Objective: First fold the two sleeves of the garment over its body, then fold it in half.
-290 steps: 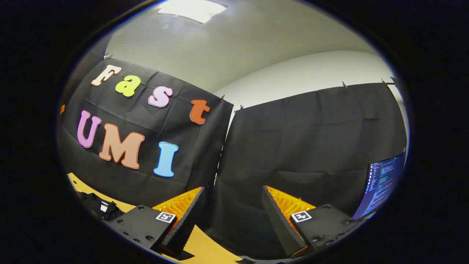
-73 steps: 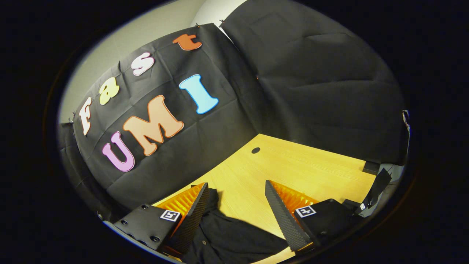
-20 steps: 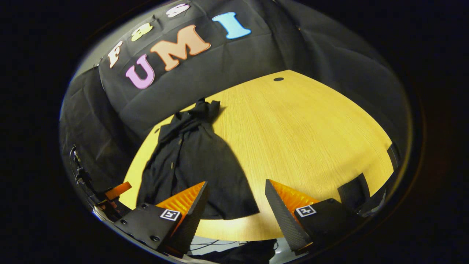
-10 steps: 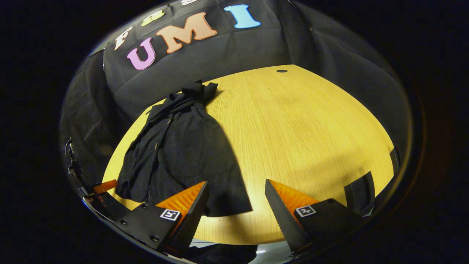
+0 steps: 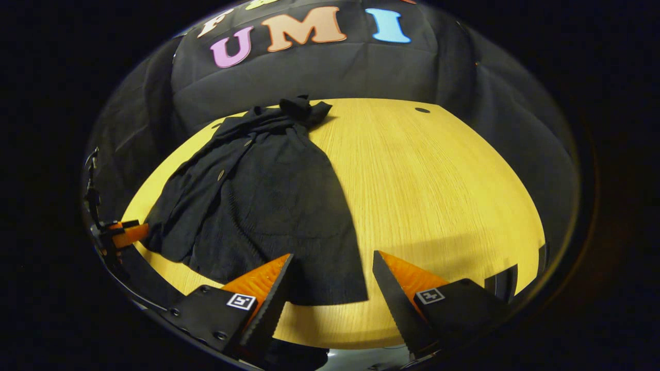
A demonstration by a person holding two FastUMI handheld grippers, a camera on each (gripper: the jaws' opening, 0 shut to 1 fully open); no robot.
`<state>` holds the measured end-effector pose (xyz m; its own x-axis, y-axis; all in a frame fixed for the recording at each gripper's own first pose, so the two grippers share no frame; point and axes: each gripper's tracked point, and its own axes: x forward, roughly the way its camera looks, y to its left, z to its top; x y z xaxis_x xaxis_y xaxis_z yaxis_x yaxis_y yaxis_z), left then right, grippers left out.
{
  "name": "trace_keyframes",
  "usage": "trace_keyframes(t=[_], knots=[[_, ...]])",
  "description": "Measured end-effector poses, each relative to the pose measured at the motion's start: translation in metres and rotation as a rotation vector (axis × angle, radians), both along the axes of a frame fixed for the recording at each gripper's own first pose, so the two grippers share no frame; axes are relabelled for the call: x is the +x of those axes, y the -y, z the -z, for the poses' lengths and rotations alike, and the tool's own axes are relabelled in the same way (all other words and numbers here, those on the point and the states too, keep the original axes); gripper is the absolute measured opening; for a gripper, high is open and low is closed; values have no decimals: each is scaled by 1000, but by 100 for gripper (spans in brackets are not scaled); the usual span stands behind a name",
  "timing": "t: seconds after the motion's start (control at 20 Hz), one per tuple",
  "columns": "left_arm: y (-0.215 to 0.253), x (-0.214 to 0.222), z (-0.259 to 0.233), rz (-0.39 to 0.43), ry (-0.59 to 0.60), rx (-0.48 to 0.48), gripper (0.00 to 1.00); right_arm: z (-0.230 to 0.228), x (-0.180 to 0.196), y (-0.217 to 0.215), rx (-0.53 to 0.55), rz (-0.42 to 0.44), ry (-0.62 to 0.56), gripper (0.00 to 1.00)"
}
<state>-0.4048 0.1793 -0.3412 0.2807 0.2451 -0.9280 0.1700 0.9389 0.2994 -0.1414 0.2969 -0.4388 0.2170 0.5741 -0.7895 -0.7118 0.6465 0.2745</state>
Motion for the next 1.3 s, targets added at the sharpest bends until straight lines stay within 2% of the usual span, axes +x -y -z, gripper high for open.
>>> trace_keyframes(t=[0.05, 0.1, 0.15, 0.2, 0.3, 0.35, 0.45, 0.5, 0.55, 0.65, 0.7, 0.8, 0.85, 1.05, 1.3], knots=[[1, -1, -1, -3, 0, -1, 96, 0, -1, -2, -1, -11, 12, 84], [1, 0, 1, -6, 0, 0, 96, -1, -4, -4, 2, -22, 9, 88], [2, -1, 0, -7, -3, -2, 95, -1, -6, -5, 7, -20, 7, 75], [3, -1, 2, -4, -5, -2, 95, -2, -5, -5, 13, -14, 2, 79], [8, -1, 3, -2, -12, -10, 93, -3, -6, -11, 50, 9, -44, 60], [9, -3, 4, 2, -15, -12, 87, -3, -7, -10, 58, 20, -61, 50], [15, -4, 6, 7, -13, -18, 76, -3, -5, -4, 57, 36, -56, 48], [18, -3, 6, 8, -11, -20, 71, -1, -4, -3, 55, 35, -54, 38], [21, -4, 7, 9, -11, -25, 61, -2, -5, -2, 55, 31, -56, 27], [24, -4, 9, 6, -9, -39, 53, -5, -6, -1, 50, 18, -49, 15], [25, -4, 9, -1, -11, -45, 39, -1, -8, -3, 47, 7, -42, 12], [29, -4, 10, -29, -7, -72, 28, -2, -8, -4, 40, -5, -22, 10], [30, -4, 9, -44, -7, -81, 10, -2, -8, -3, 39, -6, -23, 6], [28, -5, 6, -90, -7, -111, 0, -7, -8, -2, 43, 17, -27, 3], [30, 8, -15, -72, 26, -126, 0, -32, -7, -2, 77, 28, -5, 3]])
